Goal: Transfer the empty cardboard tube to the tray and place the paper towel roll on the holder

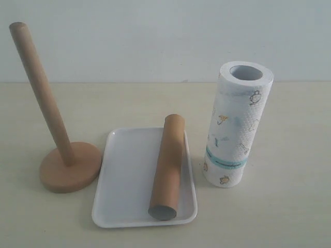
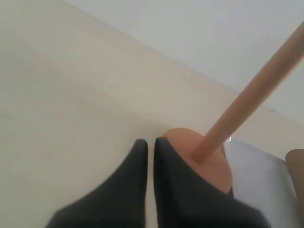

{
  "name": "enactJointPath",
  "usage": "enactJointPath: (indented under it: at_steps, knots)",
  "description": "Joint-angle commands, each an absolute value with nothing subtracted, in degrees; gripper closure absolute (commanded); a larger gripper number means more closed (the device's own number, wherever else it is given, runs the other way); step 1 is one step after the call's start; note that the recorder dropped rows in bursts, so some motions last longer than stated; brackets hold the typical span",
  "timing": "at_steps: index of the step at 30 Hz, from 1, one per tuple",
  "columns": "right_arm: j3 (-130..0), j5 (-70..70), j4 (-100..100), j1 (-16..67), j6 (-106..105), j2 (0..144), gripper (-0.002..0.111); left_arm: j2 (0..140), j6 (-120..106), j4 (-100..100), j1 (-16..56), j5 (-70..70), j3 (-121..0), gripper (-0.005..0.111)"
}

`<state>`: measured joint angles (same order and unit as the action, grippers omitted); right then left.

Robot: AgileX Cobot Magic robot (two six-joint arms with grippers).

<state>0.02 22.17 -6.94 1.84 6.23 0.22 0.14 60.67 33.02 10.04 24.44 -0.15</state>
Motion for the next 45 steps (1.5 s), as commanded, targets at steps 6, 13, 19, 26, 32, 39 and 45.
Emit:
enactJointPath:
  at_steps: [6,13,19,26,32,39,45]
  knots:
    - [0.00,21.70,-6.80,1.86,6.14,0.00,0.106,0.00,52.60,33.48,9.88,22.83,0.00,0.103]
    - [0.00,21.70,-6.80,1.86,6.03,0.00,0.106,0.00,25.42,22.36,9.88,20.23,0.00,0.103]
    - [0.00,21.70,-6.80,1.86,6.14,0.00,0.106,0.00,3.76,0.76,9.88,17.91,0.00,0.103]
    - [0.00,21.70,-6.80,1.86,6.04,0.00,0.106,0.00,0.00,-2.14,9.88,17.91,0.00,0.103]
    - [0.00,21.70,-6.80,1.86,6.04,0.00,0.106,0.00,0.00,-2.14,9.88,17.91,0.00,0.103]
    - [0.00,21.70,-6.80,1.86,6.04,0.00,0.106,0.00,0.00,-2.14,9.88,17.91,0.00,0.103]
    - [0.00,21.70,-6.80,1.86,6.04,0.00,0.106,0.00,0.00,-2.14,9.88,17.91,0.00,0.103]
